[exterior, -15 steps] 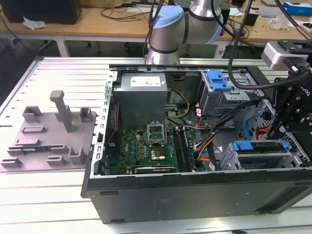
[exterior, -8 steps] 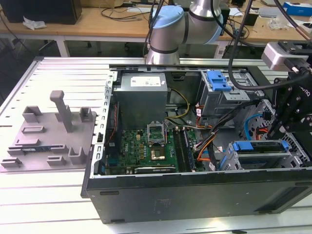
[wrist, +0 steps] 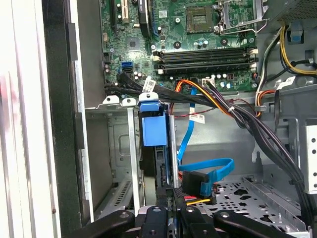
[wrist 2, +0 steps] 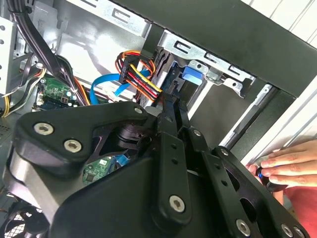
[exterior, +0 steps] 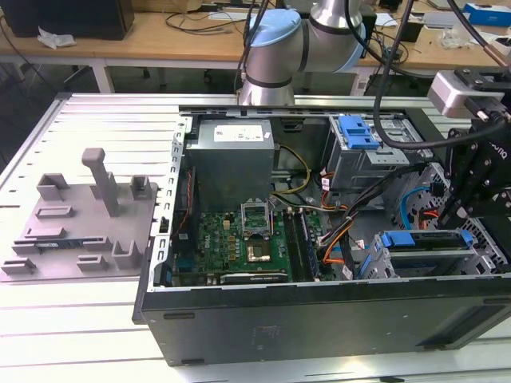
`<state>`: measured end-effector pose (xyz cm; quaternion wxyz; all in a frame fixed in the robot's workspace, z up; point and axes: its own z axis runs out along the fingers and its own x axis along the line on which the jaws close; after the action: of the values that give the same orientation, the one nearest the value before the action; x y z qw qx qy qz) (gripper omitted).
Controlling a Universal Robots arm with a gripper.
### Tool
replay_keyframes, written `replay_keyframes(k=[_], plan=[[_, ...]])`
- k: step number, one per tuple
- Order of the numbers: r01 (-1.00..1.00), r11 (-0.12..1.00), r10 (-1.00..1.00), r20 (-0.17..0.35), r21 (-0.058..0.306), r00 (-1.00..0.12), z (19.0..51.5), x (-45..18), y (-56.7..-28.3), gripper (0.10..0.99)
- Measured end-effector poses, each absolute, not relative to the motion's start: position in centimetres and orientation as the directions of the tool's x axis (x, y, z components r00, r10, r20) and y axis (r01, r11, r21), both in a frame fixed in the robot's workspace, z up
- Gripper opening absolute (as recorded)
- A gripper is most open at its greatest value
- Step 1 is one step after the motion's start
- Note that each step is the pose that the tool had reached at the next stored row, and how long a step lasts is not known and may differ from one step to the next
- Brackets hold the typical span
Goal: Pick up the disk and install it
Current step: 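Insert the disk into the insertion slot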
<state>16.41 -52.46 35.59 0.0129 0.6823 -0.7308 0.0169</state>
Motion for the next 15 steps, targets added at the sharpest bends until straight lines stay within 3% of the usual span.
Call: replay_keyframes(k=[15], plan=[[-0.998,0.068,-0.997,0.042,-0.007,-0.069,35.24,16.45,-52.47,0.165]])
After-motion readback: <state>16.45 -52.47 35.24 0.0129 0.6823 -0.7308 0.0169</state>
